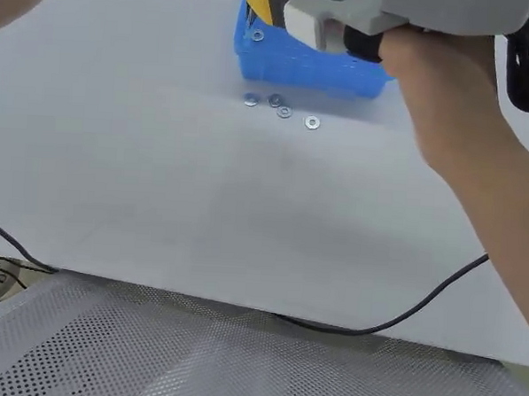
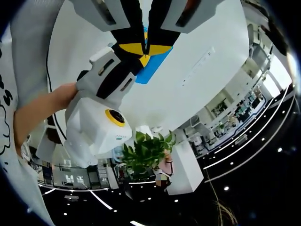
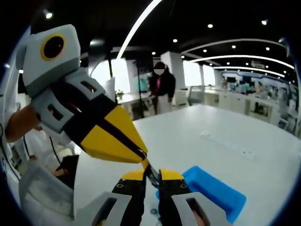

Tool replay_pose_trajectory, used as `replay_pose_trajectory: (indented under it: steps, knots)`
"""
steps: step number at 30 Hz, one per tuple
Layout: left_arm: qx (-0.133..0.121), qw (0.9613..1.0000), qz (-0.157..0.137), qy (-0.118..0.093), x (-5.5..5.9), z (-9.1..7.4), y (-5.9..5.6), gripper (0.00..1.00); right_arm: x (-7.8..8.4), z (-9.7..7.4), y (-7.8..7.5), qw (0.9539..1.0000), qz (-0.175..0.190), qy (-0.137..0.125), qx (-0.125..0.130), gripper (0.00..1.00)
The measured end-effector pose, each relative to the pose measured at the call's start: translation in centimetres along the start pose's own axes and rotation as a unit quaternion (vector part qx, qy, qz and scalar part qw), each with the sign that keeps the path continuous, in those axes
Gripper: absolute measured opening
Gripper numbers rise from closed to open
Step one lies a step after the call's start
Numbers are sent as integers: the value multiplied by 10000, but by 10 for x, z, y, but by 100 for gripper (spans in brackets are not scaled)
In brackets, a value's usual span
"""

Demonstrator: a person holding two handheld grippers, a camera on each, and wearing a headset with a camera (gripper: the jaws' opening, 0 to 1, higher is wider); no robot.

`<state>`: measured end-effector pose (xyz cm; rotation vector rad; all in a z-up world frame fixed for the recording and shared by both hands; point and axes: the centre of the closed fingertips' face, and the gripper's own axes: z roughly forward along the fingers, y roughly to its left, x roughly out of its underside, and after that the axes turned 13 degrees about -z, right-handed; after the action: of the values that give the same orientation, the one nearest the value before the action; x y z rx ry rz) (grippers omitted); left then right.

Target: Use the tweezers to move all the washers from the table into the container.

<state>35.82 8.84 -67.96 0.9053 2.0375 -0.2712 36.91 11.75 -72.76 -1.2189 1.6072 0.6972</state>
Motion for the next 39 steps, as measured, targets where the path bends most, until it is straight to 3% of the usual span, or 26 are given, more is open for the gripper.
replay_pose_trajectory:
  steps: [4, 11, 19, 26, 39]
  knots:
    - [35, 9999, 22, 104, 9, -4, -6, 0, 5, 0, 11, 9998, 150, 36, -94, 6]
    - [254, 9988, -367, 174, 31, 1, -13, 0, 28, 4, 27, 9984, 415, 329, -217, 7]
    - [310, 9970, -673, 212, 53, 16, -10, 0, 50, 16, 26, 9973, 371, 601, -205, 7]
    - [383, 9961, -698, 380, 64, 25, -8, 0, 63, 24, 27, 9960, 419, 755, -250, 7]
    - [375, 9954, -786, 396, 70, 31, -2, 0, 68, 30, 22, 9956, 448, 789, -243, 7]
